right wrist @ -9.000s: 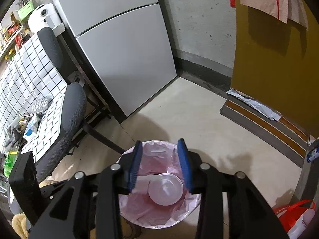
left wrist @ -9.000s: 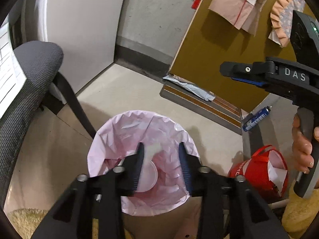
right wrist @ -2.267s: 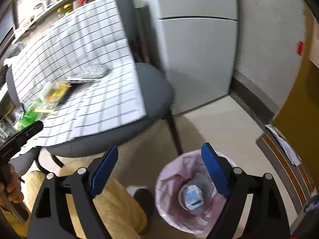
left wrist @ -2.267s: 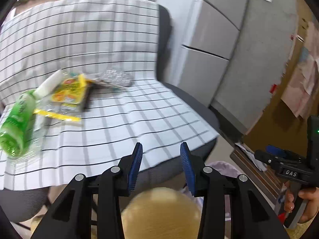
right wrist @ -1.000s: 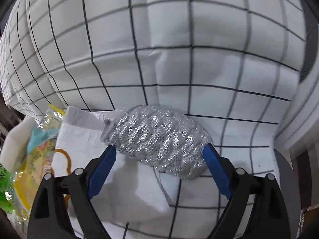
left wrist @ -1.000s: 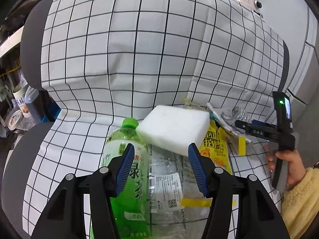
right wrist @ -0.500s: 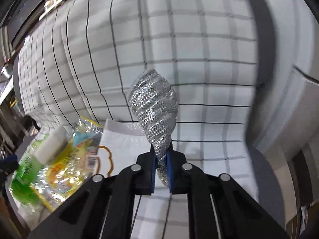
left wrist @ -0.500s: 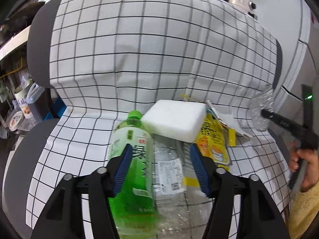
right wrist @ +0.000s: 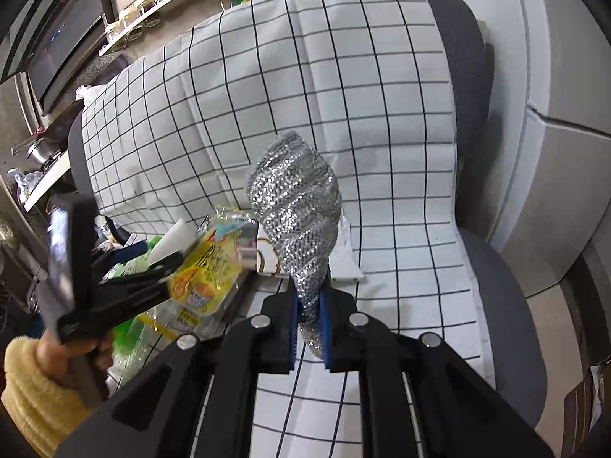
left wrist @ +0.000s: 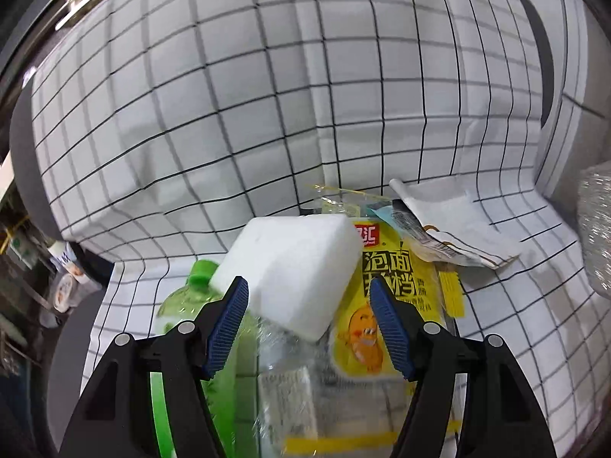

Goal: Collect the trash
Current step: 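Grasp the silver foil wrapper with the right gripper while the left grasps the white sponge, then carry foil wrapper and sponge to the pink bin and open both grippers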

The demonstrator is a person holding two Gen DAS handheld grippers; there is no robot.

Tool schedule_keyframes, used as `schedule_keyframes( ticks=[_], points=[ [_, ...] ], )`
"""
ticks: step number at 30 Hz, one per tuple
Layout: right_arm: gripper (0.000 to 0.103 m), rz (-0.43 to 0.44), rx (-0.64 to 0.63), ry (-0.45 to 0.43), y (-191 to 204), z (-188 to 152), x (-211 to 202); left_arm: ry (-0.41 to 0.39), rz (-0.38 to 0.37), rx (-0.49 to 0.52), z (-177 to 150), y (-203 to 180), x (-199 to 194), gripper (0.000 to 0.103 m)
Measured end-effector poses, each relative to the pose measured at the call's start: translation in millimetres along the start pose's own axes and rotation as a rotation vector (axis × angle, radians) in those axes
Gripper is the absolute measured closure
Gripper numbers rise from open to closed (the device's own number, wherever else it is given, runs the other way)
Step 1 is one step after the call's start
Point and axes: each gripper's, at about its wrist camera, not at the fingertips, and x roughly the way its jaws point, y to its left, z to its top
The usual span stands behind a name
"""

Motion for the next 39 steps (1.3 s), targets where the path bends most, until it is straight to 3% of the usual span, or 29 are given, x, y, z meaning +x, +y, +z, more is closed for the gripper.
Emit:
schedule_keyframes(
  ticks=[6, 8, 12, 16, 18, 21, 29, 39],
  points=[
    [0.094, 0.012, 0.012, 0.016, -6.0, -3.1, 6.4, 0.004, 0.064, 0.048, 4.5, -11.5, 17.2, 0.039],
    [0.094, 0.020, 0.017, 0.019, -7.2, -4.3, 6.5, 0.002, 0.084, 0.051, 6.4, -10.8, 20.6, 0.054],
    [0.094, 0.024, 0.021, 0.004, -7.4, -6.3, 0.6, -0.056, 0.048, 0.003, 8.1, 2.7, 5.2, 0.065],
    [0.094, 0.032, 0.018, -0.026, -6.3, -5.5, -14.8, -0.209, -0.061, -0.150, 9.7, 42.4, -57.8, 0.067],
    [0.094, 0.034, 0.016, -0.041, -3.2, -5.9, -26.8, -0.252, -0.150, -0.240, 3.5, 62.5, -90.8, 0.067],
    [0.094, 0.038, 0.014, -0.053, 3.1, -11.4, -42.7, -0.296, -0.245, -0.286, -15.0, 69.6, -131.7, 0.067],
    [0.093, 0.021, 0.021, -0.023, 9.2, -54.8, -71.3, -0.315, -0.394, -0.235, -84.3, 27.3, -182.4, 0.067],
    [0.093, -0.080, 0.112, 0.023, -18.8, -137.1, -116.9, -0.216, -0.620, -0.123, -142.5, -51.7, -190.0, 0.067]
  ],
)
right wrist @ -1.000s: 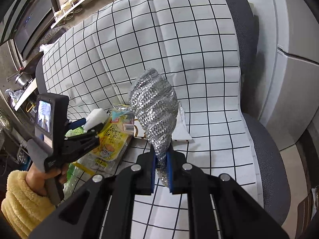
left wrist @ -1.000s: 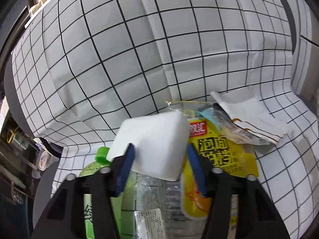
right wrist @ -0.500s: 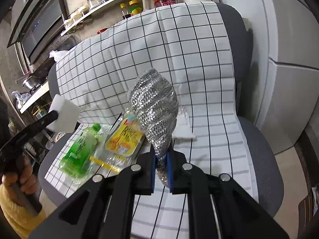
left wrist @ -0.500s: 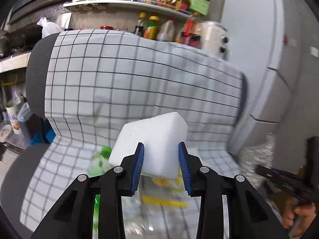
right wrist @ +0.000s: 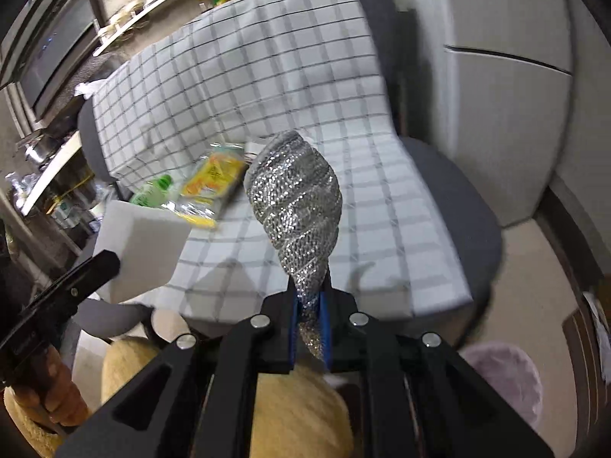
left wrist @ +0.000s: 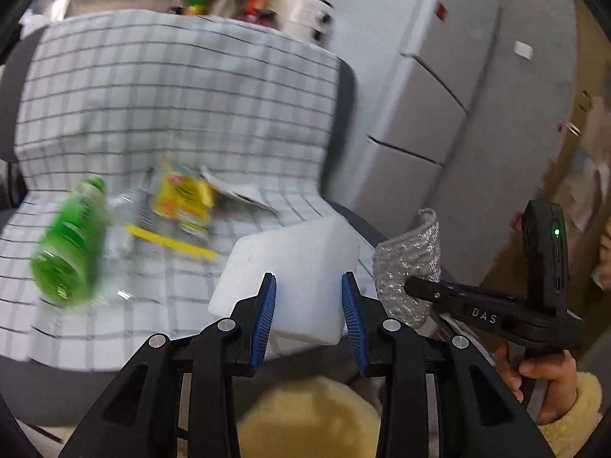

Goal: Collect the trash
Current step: 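Carry foil wrapper and sponge to the pink bin and open both grippers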

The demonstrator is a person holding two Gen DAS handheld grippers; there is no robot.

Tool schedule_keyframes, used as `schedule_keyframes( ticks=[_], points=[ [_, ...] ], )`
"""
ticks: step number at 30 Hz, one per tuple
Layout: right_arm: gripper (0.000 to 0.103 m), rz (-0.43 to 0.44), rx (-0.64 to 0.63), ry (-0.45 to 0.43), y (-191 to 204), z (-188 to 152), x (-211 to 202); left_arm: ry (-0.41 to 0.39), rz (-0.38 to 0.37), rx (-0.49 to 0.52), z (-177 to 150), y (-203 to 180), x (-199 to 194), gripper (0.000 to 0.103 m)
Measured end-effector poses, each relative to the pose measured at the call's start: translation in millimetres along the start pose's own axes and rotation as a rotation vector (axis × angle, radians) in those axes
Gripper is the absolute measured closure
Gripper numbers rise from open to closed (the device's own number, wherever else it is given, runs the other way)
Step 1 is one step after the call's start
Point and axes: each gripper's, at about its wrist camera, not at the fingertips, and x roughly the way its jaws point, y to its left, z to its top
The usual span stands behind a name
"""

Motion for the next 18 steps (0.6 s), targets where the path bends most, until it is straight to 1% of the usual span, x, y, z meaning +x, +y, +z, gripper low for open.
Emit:
schedule_keyframes(
  ticks=[3, 6, 8, 15, 17, 18],
  points=[
    [0.093, -0.049, 0.037, -0.012, -17.0, -20.9, -17.0, 0.021, -0.049, 0.026, -13.1, -18.5, 5.6, 0.067],
    [0.093, -0.095, 0.084, -0.018, -35.7, -39.8, -33.0, 0.066, -0.121, 0.042, -25.7, -36.4, 16.0, 0.067],
    [0.092, -0.132, 0.105, -0.014, -48.1, -49.6, -41.9, 0.081, -0.150, 0.059, -29.0, -46.7, 21.2, 0.067],
    [0.091, -0.272, 0.178, 0.021, -98.5, -82.6, -66.3, 0.082, -0.210, 0.134, -26.1, -83.8, 36.5, 0.067],
    [0.091, -0.302, 0.211, 0.034, -114.0, -93.3, -67.2, 0.094, -0.221, 0.142, -25.3, -88.7, 44.7, 0.066],
    [0.089, -0.314, 0.234, 0.043, -122.2, -98.1, -65.1, 0.106, -0.226, 0.147, -26.0, -92.0, 50.4, 0.066]
  ],
)
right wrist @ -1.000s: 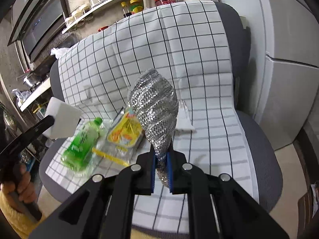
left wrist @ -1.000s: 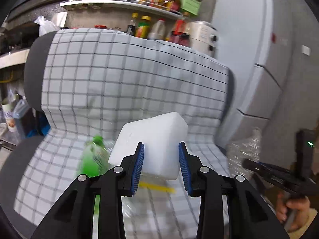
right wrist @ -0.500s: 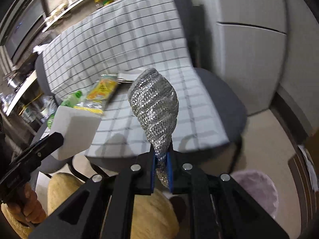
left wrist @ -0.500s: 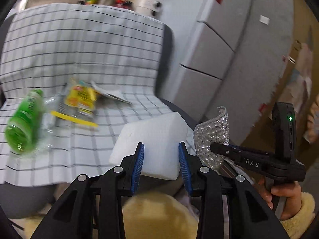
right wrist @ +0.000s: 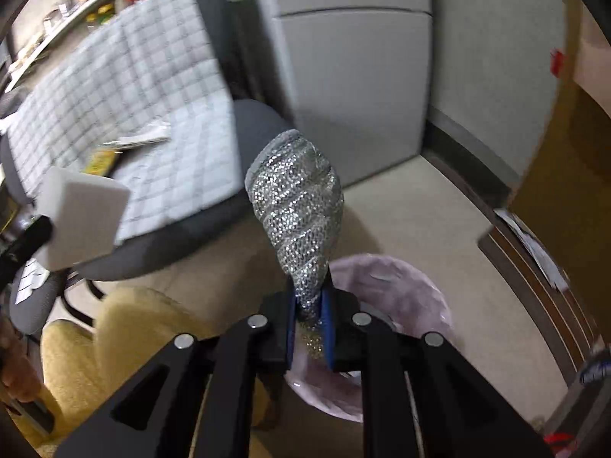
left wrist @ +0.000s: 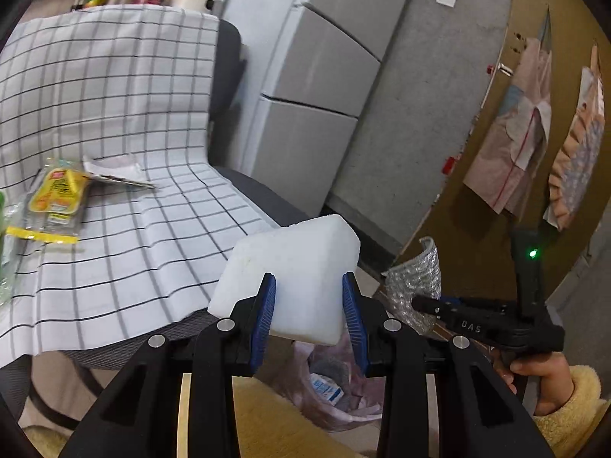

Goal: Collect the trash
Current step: 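Carry foil wrapper and sponge to the pink bin and open both grippers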

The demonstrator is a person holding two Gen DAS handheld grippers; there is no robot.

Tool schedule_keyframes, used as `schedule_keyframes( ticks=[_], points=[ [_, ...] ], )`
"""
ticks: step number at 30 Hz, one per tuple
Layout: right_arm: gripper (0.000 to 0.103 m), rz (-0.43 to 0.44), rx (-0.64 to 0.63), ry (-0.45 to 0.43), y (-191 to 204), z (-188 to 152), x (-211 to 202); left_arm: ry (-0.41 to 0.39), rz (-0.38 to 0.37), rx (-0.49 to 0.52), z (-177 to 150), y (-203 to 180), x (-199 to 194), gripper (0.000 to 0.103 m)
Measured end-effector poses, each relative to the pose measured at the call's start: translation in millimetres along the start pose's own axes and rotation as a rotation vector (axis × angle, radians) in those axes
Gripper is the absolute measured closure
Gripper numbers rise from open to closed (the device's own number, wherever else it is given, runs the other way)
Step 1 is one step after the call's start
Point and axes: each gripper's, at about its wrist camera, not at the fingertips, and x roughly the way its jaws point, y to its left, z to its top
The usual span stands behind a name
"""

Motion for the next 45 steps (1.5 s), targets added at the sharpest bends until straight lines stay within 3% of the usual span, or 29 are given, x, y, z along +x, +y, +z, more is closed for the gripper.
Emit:
schedule_keyframes(
  ticks=[4, 5, 20, 25, 35, 39, 45],
  points=[
    [0.065, -0.017, 0.077, 0.031, -23.2, -7.5, 11.3, 0.029, -0.021, 0.007, -3.1, -7.5, 14.0, 0.066],
    [0.064, -0.021, 0.086, 0.028, -26.5, -9.1, 11.7, 0.034, -0.024, 0.011, -3.1, -9.7, 17.4, 0.066],
    [0.063, -0.004, 0.098, -0.084, -24.2, 3.2, -16.8, 0.077, -0.090, 0.042, -10.4, -23.8, 31.4, 0.066],
    [0.063, -0.025, 0.094, -0.137, -25.4, 10.5, -33.1, 0.112, -0.123, 0.119, -10.8, -43.9, 46.5, 0.066],
    [0.062, -0.104, 0.173, -0.213, -69.6, 10.0, -57.7, 0.246, -0.285, 0.212, -22.0, -105.7, 109.1, 0.065],
    [0.062, -0.116, 0.212, -0.210, -88.0, 5.4, -57.4, 0.295, -0.304, 0.233, -29.6, -119.1, 130.8, 0.059],
    [0.061, -0.107, 0.228, -0.187, -95.9, 1.5, -48.5, 0.332, -0.272, 0.219, -34.1, -114.7, 145.4, 0.054]
  ],
)
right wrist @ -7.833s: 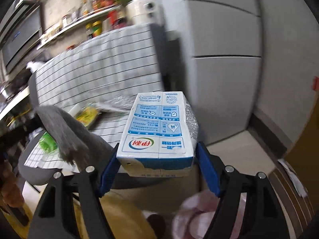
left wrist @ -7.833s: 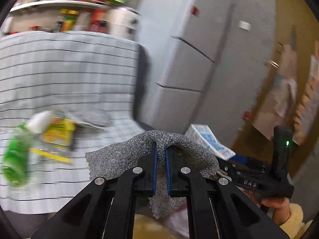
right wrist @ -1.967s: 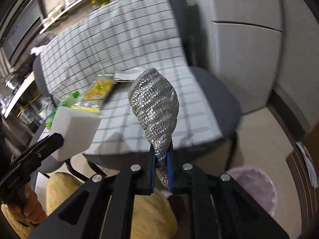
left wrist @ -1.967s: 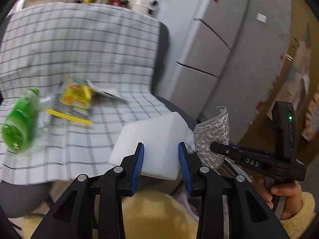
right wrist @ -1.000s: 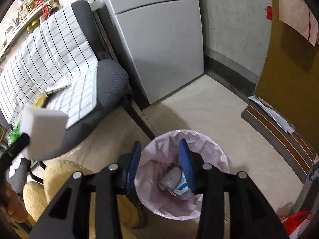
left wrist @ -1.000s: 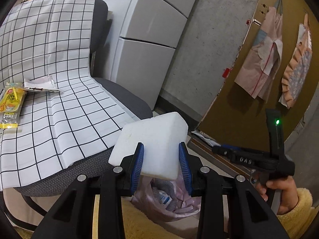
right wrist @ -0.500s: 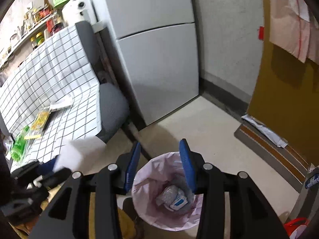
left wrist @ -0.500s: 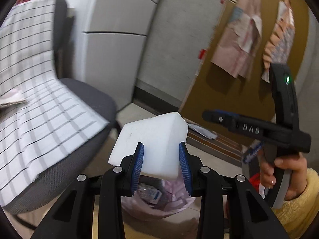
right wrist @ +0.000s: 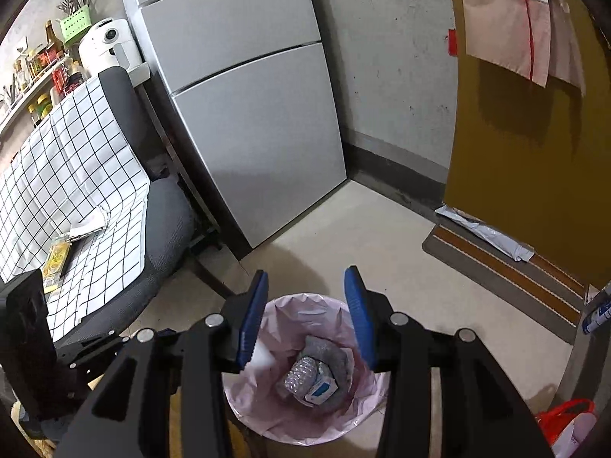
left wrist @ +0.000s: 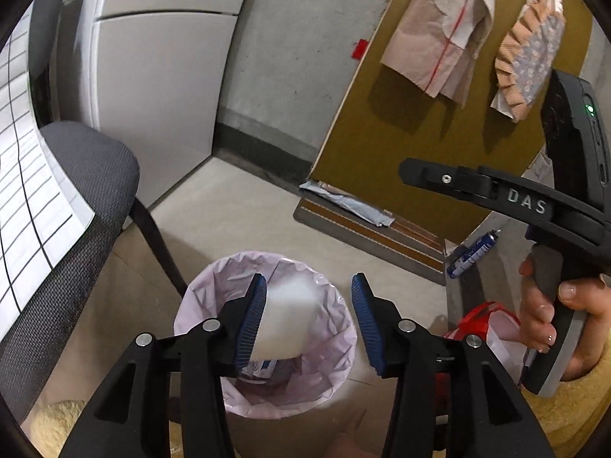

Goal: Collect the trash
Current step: 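Carry foil wrapper and sponge to the pink bin and open both grippers, then move both tools back toward the trash on the chair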

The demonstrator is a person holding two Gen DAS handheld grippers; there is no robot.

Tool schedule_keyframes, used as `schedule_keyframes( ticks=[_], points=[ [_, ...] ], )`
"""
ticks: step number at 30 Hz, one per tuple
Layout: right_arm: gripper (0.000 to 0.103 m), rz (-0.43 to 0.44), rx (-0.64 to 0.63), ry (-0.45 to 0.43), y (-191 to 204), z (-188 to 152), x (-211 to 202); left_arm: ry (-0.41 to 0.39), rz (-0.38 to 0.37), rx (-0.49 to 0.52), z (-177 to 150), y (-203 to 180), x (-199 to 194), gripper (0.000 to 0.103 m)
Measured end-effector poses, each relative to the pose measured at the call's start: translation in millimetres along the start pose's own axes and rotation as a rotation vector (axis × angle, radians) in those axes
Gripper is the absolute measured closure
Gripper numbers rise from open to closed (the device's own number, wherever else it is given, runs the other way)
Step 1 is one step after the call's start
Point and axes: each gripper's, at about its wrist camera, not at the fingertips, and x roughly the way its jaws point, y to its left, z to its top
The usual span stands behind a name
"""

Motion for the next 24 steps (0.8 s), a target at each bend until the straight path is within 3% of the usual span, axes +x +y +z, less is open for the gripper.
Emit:
schedule_keyframes(
  ticks=[4, 9, 13, 20, 24],
  points=[
    [0.061, 0.011, -0.009, 0.003, 6.2, -1.2, 0.9, -0.029, 0.054, -0.017, -1.7, 10.3, -17.0, 0.054],
    [0.061, 0.040, -0.044, 0.011, 28.4, -0.8, 3.9, -0.078, 0.173, -0.075, -13.4, 32.6, -56.7, 0.054],
    [0.061, 0.076, -0.095, 0.018, 56.0, -0.2, 5.1, -0.133, 0.272, -0.141, -29.2, 54.4, -94.3, 0.054],
    [0.061, 0.146, -0.173, 0.040, 103.1, -2.0, 8.5, -0.203, 0.378, -0.242, -56.6, 82.1, -147.1, 0.054],
    [0.060, 0.228, -0.234, 0.079, 140.9, -5.0, 16.9, -0.230, 0.439, -0.308, -70.7, 99.4, -174.8, 0.054]
  ],
)
